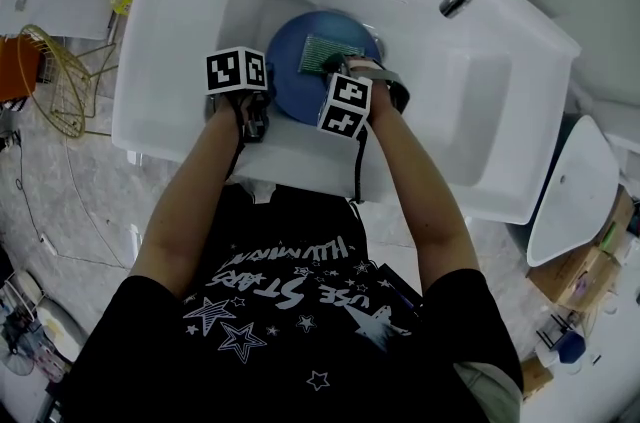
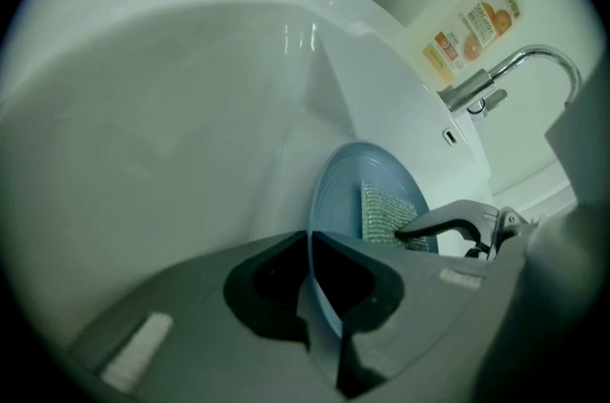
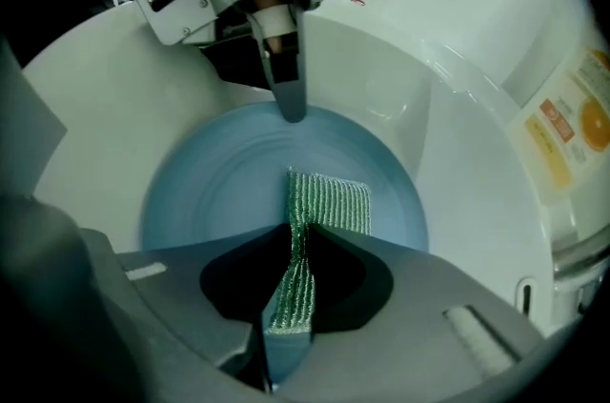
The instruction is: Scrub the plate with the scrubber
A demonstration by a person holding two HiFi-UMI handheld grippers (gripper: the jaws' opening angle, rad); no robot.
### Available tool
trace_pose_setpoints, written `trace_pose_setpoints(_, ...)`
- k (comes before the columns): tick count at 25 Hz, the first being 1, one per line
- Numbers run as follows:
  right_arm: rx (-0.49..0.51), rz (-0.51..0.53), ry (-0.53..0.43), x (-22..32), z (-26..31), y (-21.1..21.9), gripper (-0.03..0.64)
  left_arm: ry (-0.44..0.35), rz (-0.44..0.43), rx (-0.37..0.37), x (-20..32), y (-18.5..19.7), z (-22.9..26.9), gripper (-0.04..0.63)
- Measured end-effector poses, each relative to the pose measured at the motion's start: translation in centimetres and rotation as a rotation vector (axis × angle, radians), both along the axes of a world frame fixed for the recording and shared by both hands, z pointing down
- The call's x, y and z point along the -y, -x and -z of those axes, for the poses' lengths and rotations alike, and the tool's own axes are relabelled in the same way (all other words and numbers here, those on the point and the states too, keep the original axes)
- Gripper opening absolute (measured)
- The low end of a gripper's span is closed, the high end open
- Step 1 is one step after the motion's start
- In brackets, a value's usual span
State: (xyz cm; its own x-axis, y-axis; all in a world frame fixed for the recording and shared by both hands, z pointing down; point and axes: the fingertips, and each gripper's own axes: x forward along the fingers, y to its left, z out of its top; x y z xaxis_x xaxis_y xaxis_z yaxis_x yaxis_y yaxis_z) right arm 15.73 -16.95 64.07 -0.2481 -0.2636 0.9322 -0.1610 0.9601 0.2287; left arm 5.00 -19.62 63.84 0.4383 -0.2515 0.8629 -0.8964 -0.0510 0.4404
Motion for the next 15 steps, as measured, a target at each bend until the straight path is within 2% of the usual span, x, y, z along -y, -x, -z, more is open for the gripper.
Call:
trace_pose_setpoints(9, 0.001, 0.175, 0.230, -7.4, 0.4, 1.3, 0.094, -0.011, 0.005, -0.006, 0.2, 0.0, -0.1, 0.020)
trace_pose_setpoints(11, 0.018, 0.177, 0.234, -7.8, 0.9, 1.3, 0.094, -0.015, 0.007, -0.014, 0.2, 0.0, -0.1, 0.020)
trace_pose_setpoints(15, 0.061, 0.096, 0.147, -6.3, 2.5, 0.7, 0.091, -0.016, 0.011, -0.023, 0.2, -0.2, 0.0, 0.020)
